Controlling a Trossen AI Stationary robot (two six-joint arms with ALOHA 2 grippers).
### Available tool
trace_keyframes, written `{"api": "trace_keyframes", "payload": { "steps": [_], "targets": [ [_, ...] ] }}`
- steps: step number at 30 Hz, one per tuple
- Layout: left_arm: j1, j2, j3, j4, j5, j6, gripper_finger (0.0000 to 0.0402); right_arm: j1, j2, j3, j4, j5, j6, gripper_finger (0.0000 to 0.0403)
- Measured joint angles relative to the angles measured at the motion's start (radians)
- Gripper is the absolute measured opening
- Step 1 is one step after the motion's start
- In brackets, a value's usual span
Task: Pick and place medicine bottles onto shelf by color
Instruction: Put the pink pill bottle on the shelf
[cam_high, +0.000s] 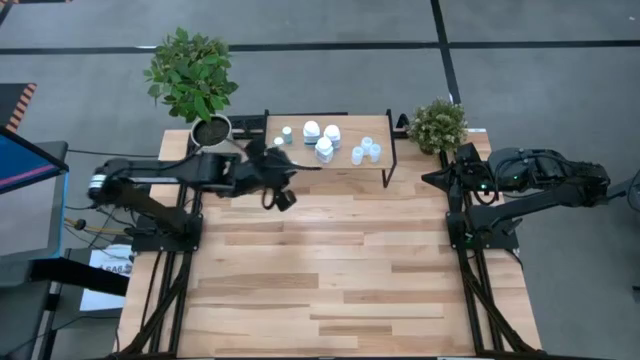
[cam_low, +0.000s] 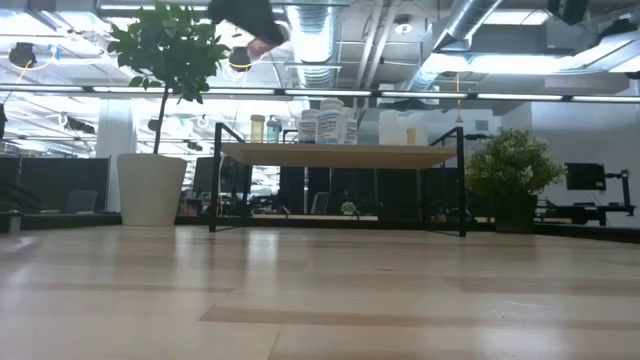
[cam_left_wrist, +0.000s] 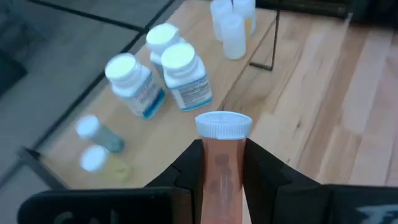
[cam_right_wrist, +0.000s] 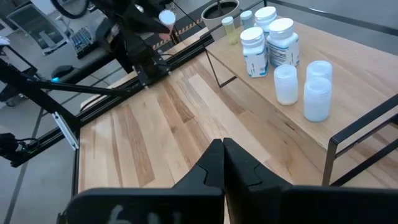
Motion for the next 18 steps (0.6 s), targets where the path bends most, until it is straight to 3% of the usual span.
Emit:
{"api": "trace_keyframes", "payload": {
  "steps": [3,6,12,18],
  "targets": [
    [0.0,-0.108,-0.216,0.232,-0.002,-0.037,0.0061,0.0,0.0,0.0,0.0,0.0,0.0,0.0013],
    [0.0,-0.17,-0.415,0.564,-0.05,-0.019,0.0061,0.0,0.0,0.0,0.0,0.0,-0.002,0.0013],
    [0.037,-0.153,-0.701,1.19,-0.119,0.122,0.0061,0.0,0.0,0.0,0.001,0.001,-0.003,0.0013],
    [0.131,-0.066,-0.809,1.38,-0.119,0.102,0.0061,0.0,0.0,0.0,0.0,0.002,-0.004,0.0013]
  ]
}}
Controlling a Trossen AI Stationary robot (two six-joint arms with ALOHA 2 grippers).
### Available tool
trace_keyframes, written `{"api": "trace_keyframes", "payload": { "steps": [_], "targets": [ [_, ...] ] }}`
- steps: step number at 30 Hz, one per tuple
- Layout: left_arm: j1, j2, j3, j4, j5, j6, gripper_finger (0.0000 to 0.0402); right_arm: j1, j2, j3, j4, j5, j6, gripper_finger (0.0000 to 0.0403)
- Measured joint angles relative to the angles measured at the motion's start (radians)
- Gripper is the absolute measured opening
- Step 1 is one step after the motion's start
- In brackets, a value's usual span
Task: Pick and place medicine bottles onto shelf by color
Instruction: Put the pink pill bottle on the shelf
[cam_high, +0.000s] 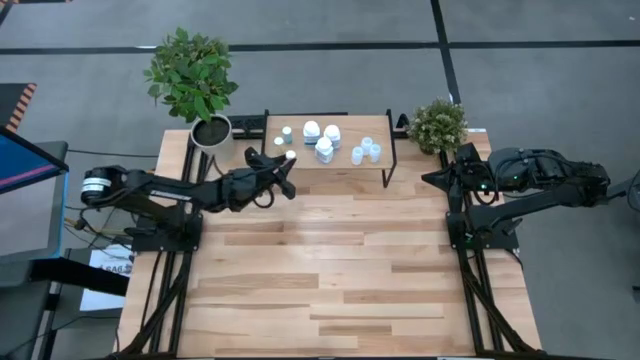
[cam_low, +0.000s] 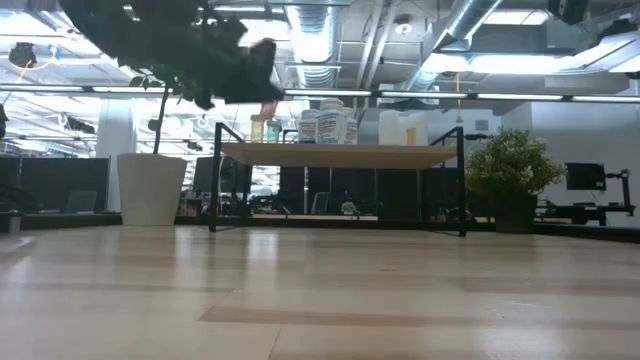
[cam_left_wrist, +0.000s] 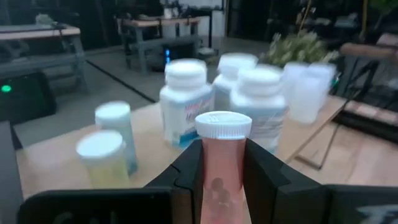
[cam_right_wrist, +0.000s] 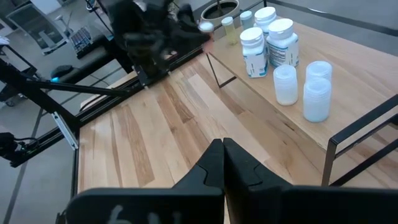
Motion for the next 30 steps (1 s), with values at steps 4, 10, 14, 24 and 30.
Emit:
{"api": "trace_keyframes", "payload": {
  "steps": [4,10,14,24,30],
  "targets": [
    [0.028,0.079,0.008,0.078,0.027,0.024,0.0061,0.0,0.0,0.0,0.0,0.0,0.0,0.0013],
    [0.053,0.157,0.011,0.189,0.03,0.063,0.0061,0.0,0.0,0.0,0.0,0.001,0.003,0.0013],
    [0.063,0.165,0.012,0.178,0.039,0.069,0.0061,0.0,0.0,0.0,0.0,0.001,0.003,0.0013],
    [0.097,0.165,0.012,0.15,0.046,0.093,0.0064,0.0,0.0,0.0,0.0,0.002,0.003,0.0013],
    [0.104,0.164,0.012,0.153,0.068,0.094,0.0077,0.0,0.0,0.0,0.0,0.002,0.003,0.0013]
  ]
}}
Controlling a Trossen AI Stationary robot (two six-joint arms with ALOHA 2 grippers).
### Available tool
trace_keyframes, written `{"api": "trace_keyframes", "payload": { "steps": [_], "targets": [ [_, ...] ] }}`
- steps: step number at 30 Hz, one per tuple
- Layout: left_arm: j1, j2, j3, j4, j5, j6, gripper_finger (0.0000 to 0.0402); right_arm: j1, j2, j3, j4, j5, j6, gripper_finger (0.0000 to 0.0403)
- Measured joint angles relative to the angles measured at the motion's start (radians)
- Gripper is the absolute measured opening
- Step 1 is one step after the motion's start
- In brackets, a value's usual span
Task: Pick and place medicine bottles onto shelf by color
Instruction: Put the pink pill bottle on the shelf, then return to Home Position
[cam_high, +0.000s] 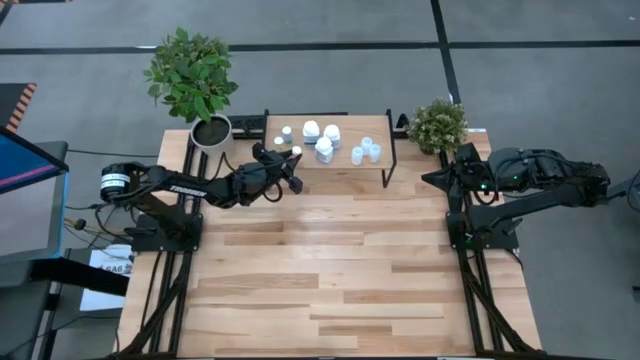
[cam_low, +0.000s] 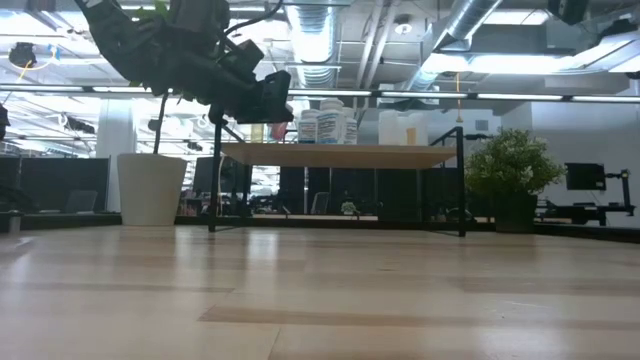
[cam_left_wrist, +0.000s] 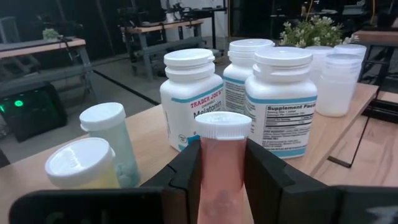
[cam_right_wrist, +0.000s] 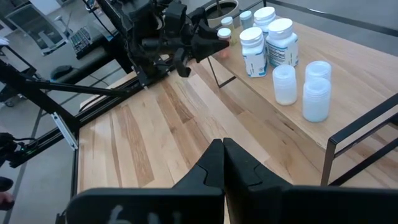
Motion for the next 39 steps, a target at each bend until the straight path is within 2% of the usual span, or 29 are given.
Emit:
{"api": "trace_keyframes", "payload": {
  "steps": [17,32,39],
  "targets": [
    [0.0,0.001,0.0,-0.003,-0.017,0.006,0.0181,0.0,0.0,0.0,0.0,0.0,0.0,0.0013],
    [-0.007,0.003,-0.003,0.052,-0.021,0.055,0.0189,0.0,0.0,0.0,0.0,0.0,0.0,0.0013],
    [-0.024,-0.002,-0.002,0.204,-0.016,0.172,0.0189,0.0,0.0,0.0,0.0,0.0,0.0,0.0013]
  ]
}}
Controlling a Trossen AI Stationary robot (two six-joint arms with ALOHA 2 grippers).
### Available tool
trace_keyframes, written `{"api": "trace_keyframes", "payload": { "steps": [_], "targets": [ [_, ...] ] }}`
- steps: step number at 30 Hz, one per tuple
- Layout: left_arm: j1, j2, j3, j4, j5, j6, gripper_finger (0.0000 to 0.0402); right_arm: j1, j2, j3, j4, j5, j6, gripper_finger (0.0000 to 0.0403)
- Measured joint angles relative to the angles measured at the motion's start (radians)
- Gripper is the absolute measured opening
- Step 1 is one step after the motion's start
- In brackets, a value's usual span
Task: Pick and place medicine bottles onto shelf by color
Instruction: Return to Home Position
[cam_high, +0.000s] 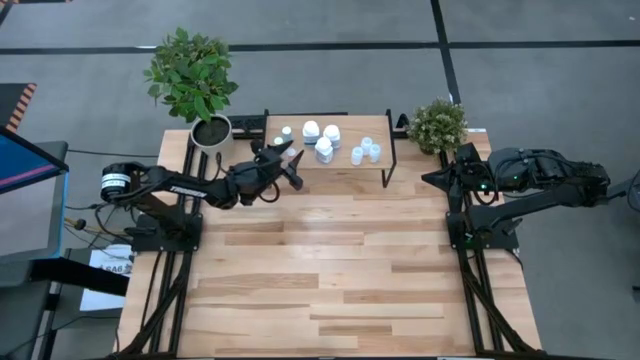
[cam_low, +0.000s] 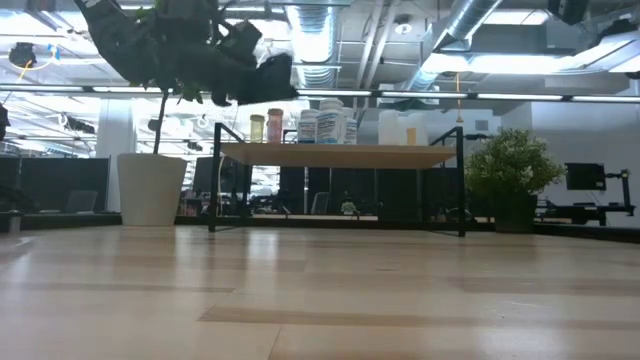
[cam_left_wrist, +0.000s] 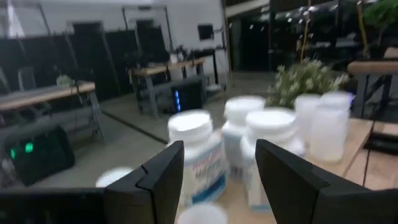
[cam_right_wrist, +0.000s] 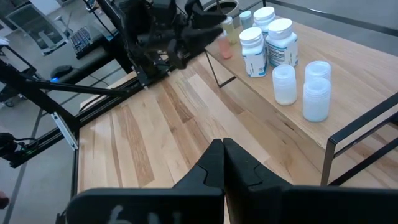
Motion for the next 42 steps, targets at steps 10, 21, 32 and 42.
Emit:
{"api": "trace_keyframes", "payload": {
  "steps": [10,21,32,42],
  "targets": [
    [-0.153,-0.195,0.0,0.014,-0.001,0.11,0.0189,0.0,0.0,0.0,0.0,-0.001,-0.001,0.0013],
    [-0.351,-0.586,0.001,-0.35,-0.003,-0.051,0.0189,0.0,0.0,0.0,0.0,-0.002,0.018,0.0013],
    [-0.416,-0.781,0.001,-0.824,0.025,-0.403,0.0189,0.0,0.0,-0.012,0.014,-0.001,-0.081,0.0013],
    [-0.416,-0.806,-0.045,-0.994,0.136,-0.401,0.0189,0.04,-0.123,-0.245,0.208,-0.026,-0.245,0.0013]
  ]
}}
